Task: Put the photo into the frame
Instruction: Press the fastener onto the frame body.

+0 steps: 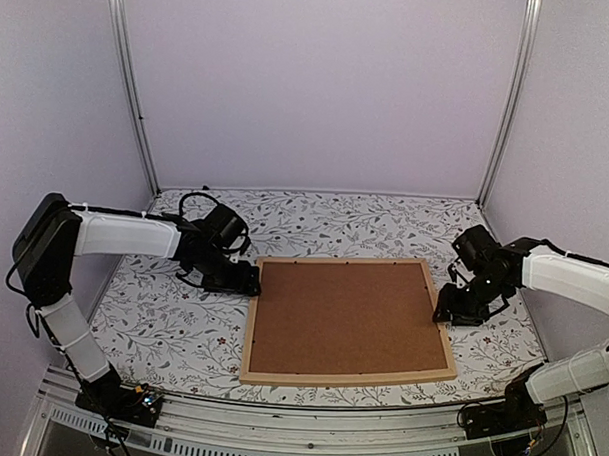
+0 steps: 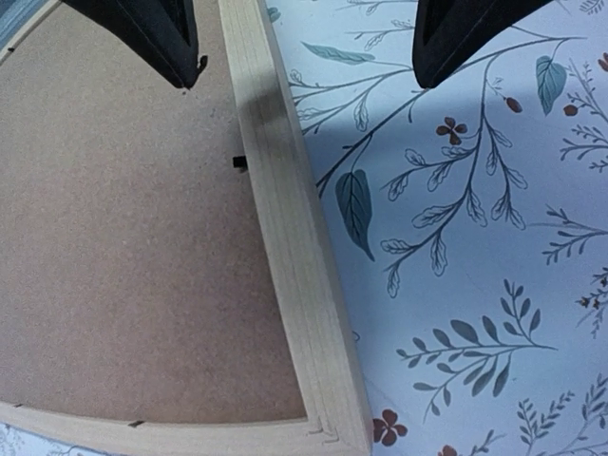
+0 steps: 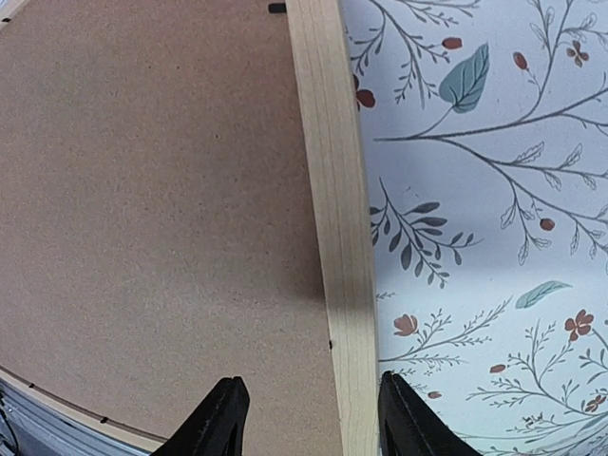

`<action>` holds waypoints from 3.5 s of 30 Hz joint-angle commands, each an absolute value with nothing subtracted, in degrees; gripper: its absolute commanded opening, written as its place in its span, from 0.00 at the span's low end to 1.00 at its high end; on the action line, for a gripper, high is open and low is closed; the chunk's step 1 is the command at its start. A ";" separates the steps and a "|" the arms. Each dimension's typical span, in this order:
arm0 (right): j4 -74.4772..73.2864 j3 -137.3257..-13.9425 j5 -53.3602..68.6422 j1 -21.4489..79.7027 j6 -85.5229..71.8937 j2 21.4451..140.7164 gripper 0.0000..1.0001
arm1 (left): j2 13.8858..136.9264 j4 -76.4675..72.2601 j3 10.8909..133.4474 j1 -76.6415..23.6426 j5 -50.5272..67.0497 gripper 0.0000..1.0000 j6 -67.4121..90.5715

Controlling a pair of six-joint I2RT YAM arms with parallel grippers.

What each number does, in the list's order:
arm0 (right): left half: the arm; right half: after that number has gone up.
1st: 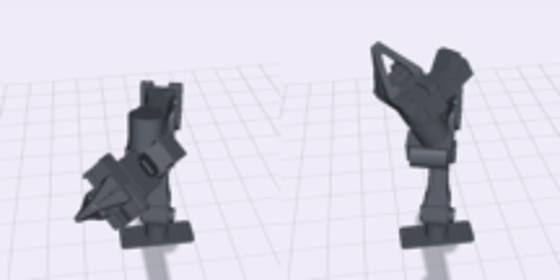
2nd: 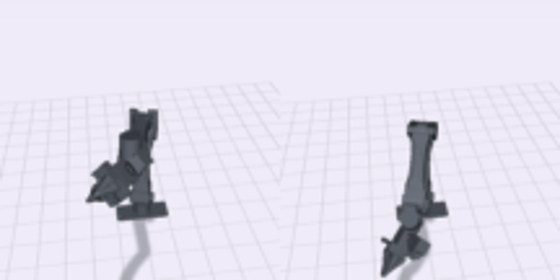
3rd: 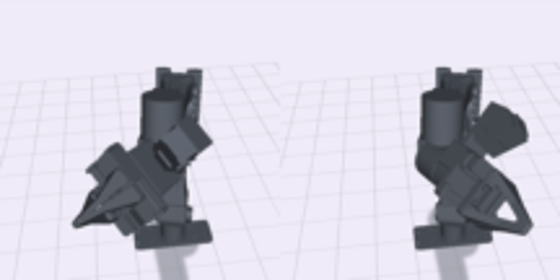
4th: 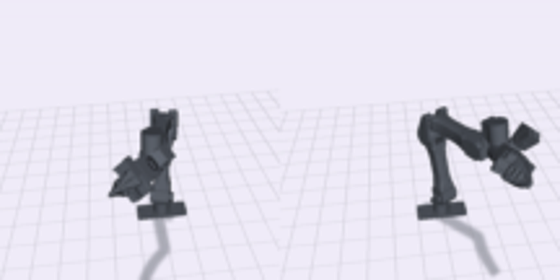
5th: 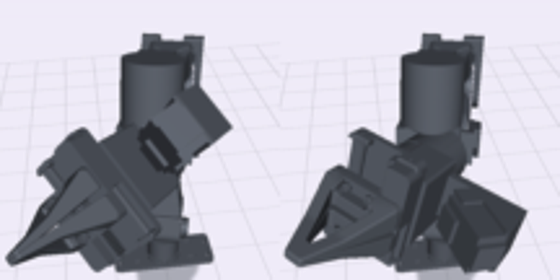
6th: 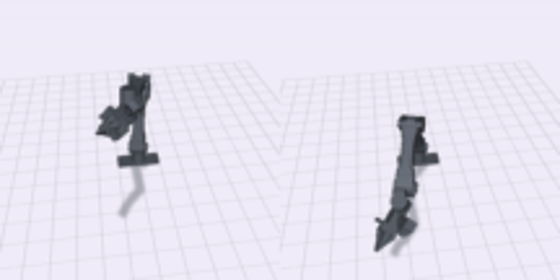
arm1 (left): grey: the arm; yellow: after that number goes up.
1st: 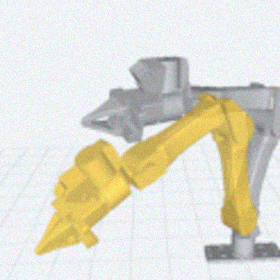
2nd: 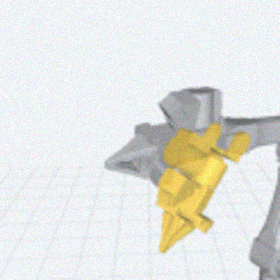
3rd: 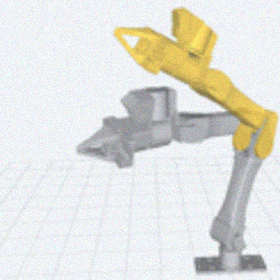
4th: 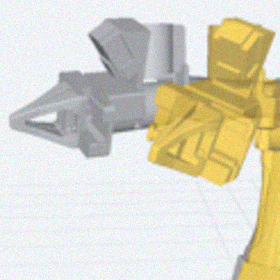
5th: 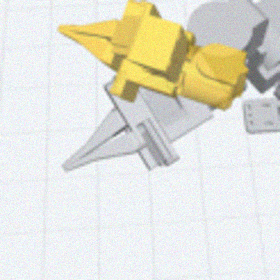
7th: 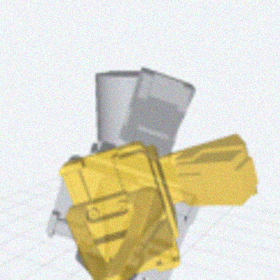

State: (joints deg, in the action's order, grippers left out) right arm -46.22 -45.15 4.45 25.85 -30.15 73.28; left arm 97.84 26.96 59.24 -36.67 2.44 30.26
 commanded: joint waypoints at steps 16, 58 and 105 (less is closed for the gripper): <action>-49.35 -44.91 -5.79 25.67 -35.07 77.77 0.49 | 94.32 24.55 55.54 -37.52 4.61 0.79 31.28; -48.57 -46.76 -7.34 25.66 -32.70 81.99 0.49 | 99.89 17.67 51.52 -39.54 7.92 0.28 36.79; -49.42 -48.43 -6.84 29.78 -32.13 87.54 0.48 | 100.85 17.14 51.43 -40.26 7.47 0.22 37.20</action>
State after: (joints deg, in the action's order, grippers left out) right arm -53.19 -49.23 -7.16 29.26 -32.12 84.97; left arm 98.89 17.37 52.90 -38.89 8.34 39.09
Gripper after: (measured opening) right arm 0.486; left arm 0.226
